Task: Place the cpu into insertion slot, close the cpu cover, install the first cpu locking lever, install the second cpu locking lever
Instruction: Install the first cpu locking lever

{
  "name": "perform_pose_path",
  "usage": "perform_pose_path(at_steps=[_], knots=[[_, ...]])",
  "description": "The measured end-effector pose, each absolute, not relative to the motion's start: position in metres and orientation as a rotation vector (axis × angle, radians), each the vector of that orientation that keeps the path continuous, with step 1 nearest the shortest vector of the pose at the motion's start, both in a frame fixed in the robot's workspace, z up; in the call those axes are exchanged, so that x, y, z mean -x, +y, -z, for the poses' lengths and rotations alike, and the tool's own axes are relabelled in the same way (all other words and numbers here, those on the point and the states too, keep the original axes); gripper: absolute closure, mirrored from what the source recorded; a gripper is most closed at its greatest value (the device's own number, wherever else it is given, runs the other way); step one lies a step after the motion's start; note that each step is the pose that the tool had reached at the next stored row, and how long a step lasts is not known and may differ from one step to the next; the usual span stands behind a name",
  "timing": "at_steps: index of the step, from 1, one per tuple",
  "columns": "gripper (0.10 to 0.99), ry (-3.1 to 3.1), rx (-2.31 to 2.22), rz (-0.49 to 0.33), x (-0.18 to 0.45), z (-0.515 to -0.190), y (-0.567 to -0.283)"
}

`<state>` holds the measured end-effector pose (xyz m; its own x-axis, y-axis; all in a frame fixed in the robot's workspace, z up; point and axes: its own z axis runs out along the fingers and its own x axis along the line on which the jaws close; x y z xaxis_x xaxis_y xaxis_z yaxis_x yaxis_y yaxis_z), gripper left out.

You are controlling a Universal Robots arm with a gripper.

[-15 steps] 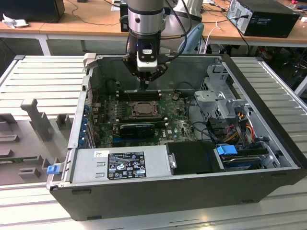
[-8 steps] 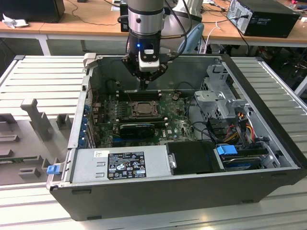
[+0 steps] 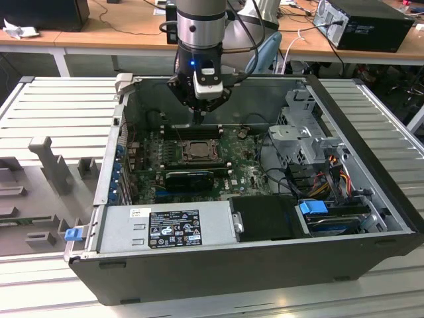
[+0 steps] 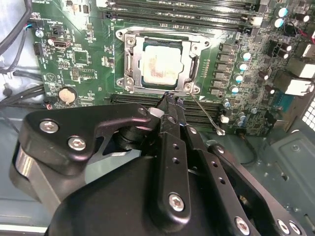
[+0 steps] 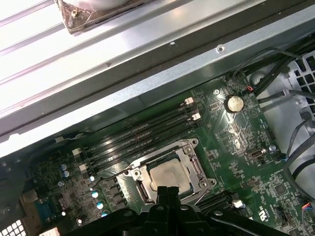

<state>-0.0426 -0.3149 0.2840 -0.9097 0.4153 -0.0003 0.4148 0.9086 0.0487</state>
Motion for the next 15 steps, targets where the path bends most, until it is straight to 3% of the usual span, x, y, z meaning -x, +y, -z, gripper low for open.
perform_pose_path(at_steps=[15], knots=[[0.980, 3.089, -0.519, -0.075, 0.0426, -0.2840, -0.3149]])
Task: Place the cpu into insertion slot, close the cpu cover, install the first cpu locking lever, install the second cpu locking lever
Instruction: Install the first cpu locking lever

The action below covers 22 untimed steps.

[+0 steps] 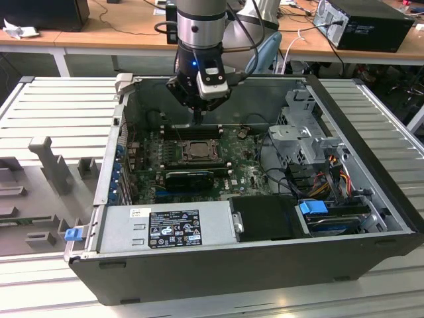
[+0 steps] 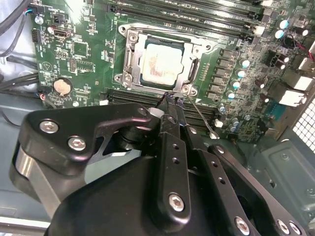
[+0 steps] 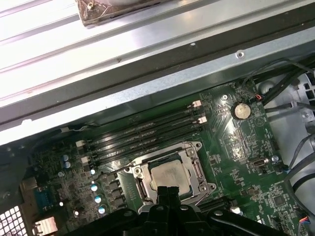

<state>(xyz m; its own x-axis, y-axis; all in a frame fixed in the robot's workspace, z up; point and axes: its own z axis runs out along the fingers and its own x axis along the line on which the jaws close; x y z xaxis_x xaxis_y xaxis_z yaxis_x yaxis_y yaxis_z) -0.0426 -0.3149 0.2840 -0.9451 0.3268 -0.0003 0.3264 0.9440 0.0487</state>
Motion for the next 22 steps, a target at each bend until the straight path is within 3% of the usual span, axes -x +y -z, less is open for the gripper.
perform_pose_path(at_steps=[22], knots=[[0.980, 3.119, -0.323, -0.076, 0.0426, -0.2840, -0.3149]])
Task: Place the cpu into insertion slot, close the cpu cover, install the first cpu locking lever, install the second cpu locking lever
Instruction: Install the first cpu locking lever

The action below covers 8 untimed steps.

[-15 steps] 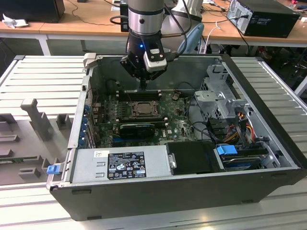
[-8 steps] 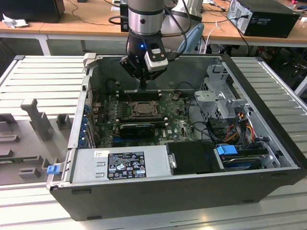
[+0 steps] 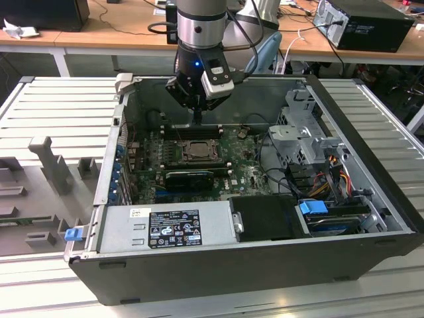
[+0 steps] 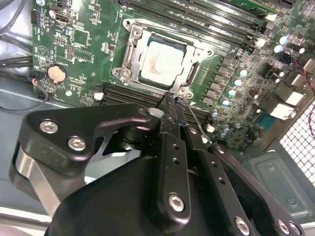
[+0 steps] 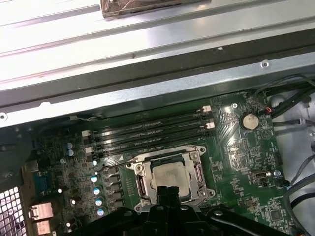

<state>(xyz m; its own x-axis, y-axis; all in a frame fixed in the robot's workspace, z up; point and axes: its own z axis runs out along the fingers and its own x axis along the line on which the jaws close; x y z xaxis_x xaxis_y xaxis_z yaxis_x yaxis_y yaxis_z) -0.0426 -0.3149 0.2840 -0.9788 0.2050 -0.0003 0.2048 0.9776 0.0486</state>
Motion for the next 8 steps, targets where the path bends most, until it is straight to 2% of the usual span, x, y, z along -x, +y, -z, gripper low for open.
perform_pose_path(at_steps=[8], knots=[[0.980, 3.130, -0.208, -0.076, 0.0426, -0.2840, -0.3149]])
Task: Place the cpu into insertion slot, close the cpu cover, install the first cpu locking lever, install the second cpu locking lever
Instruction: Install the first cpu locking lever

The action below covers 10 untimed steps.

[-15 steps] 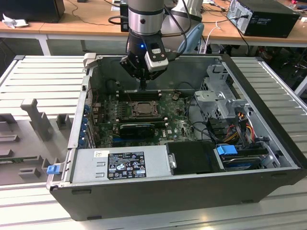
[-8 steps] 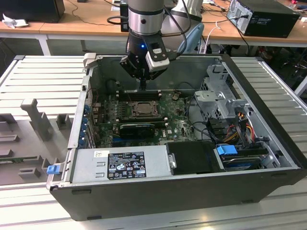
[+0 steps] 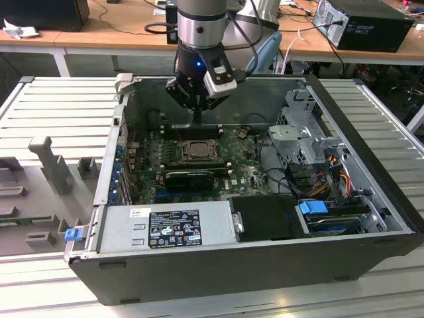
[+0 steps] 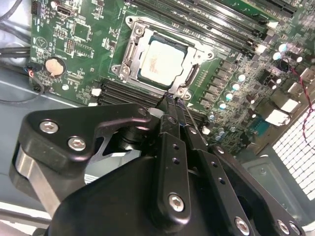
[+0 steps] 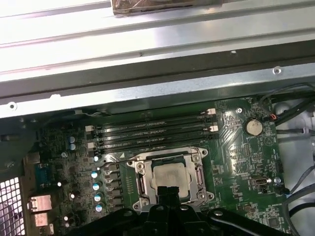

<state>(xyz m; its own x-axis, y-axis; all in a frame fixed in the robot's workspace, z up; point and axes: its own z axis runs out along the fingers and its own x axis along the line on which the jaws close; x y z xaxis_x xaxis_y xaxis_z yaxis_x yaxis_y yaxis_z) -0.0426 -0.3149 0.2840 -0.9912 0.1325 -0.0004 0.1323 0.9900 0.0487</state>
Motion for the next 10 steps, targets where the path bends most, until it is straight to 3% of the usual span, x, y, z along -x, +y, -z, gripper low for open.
perform_pose_path(at_steps=[10], knots=[[0.980, 3.141, 0.053, -0.077, 0.0426, -0.2839, -0.3149]])
